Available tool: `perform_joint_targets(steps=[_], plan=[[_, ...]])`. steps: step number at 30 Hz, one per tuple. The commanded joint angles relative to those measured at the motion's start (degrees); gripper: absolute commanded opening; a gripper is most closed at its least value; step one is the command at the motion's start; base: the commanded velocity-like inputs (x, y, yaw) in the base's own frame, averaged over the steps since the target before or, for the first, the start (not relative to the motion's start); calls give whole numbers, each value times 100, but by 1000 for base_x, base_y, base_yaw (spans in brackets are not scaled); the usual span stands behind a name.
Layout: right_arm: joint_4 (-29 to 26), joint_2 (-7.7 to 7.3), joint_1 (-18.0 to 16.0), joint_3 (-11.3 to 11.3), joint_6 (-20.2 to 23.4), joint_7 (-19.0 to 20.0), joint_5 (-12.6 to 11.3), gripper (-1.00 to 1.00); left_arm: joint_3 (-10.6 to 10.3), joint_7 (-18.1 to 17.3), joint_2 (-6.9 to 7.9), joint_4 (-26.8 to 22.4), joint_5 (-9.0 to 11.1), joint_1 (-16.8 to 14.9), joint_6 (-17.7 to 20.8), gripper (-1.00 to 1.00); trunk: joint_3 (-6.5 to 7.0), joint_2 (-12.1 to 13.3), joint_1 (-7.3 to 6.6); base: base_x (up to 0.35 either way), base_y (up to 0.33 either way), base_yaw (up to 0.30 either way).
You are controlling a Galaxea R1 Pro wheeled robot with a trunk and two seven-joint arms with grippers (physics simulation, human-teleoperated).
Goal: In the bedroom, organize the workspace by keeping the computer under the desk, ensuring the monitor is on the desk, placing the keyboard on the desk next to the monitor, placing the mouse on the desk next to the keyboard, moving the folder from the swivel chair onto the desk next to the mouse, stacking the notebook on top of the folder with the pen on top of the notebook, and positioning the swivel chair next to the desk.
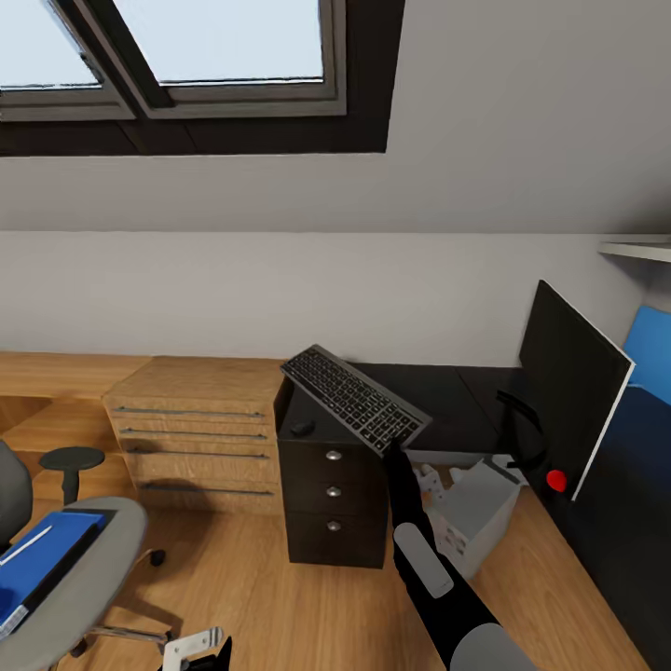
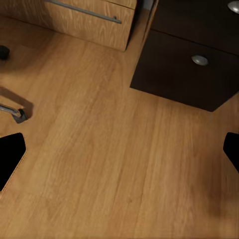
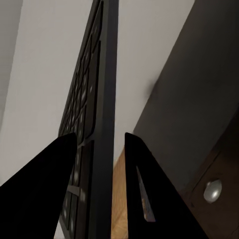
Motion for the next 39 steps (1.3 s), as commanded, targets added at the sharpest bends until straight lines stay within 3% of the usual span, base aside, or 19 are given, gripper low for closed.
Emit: perform_joint_targets(steps=[1, 39], plan=[[3, 0, -6, 14, -30, 43, -42, -100, -26, 49, 3, -15, 45, -1, 14, 100, -5, -4, 2, 205, 257, 0], [32, 0, -6, -7, -42, 42, -66, -100, -33, 56, -10, -2, 53, 7, 40, 100, -5, -4, 2, 232, 46, 0]])
